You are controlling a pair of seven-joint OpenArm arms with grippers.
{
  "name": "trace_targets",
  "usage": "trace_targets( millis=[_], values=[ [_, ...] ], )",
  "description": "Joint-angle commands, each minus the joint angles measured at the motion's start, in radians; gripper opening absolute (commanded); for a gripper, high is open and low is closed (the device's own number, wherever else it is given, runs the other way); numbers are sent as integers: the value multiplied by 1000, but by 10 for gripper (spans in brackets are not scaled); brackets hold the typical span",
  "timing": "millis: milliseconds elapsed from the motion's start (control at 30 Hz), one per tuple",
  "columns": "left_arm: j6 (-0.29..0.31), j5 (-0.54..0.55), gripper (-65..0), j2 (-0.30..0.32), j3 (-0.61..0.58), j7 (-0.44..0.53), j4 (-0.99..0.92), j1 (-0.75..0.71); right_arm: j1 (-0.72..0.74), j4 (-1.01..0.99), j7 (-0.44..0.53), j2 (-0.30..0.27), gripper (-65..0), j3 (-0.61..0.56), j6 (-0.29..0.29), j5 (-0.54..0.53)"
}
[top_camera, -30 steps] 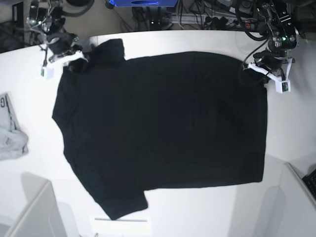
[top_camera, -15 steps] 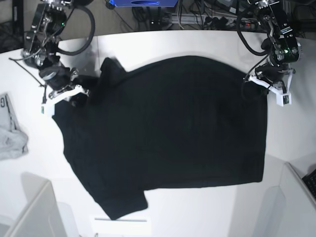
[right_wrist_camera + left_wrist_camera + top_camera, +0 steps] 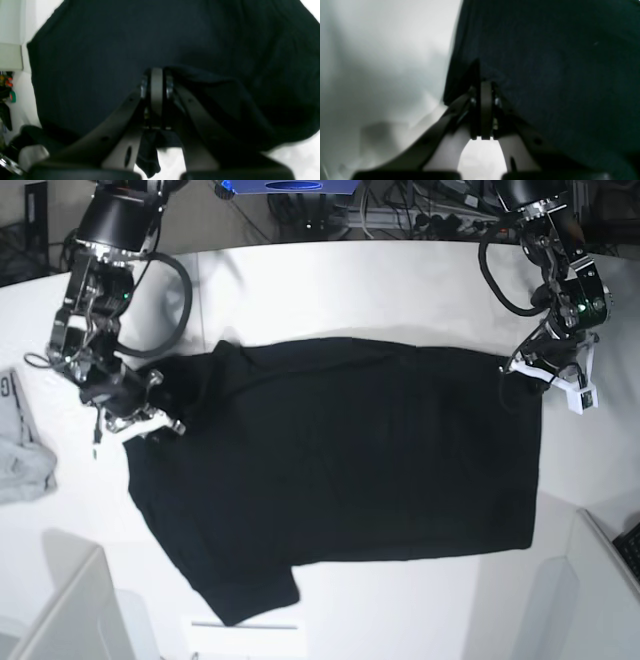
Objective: Fold the T-shirt properly
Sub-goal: 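Lift the shoulders and drag the shirt toward the robot with both grippers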
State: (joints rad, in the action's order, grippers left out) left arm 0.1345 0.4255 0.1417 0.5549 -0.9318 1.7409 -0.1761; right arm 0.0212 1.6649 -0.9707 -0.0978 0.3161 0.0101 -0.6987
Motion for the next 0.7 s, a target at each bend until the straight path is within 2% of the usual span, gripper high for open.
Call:
trace_targets(
  millis=[0, 133, 267, 333, 667],
  values=[
    [3, 11, -650, 14, 4, 23, 6, 20, 36, 2, 19, -13, -650, 1, -6, -17],
    [1, 11, -650, 14, 6, 23, -45, 63, 110, -93, 26, -44, -650, -53, -6, -17],
    [-75, 11, -650, 14, 6, 27, -81, 97, 161, -162, 51, -56, -650, -100, -6, -17],
    [-94, 11, -650, 14, 1, 24, -83, 119, 187, -202, 69, -56, -650, -100, -6, -17],
    [-97, 11, -650, 16, 4, 23, -86, 172, 267, -311, 78, -58, -650, -102, -6, -17]
  ],
)
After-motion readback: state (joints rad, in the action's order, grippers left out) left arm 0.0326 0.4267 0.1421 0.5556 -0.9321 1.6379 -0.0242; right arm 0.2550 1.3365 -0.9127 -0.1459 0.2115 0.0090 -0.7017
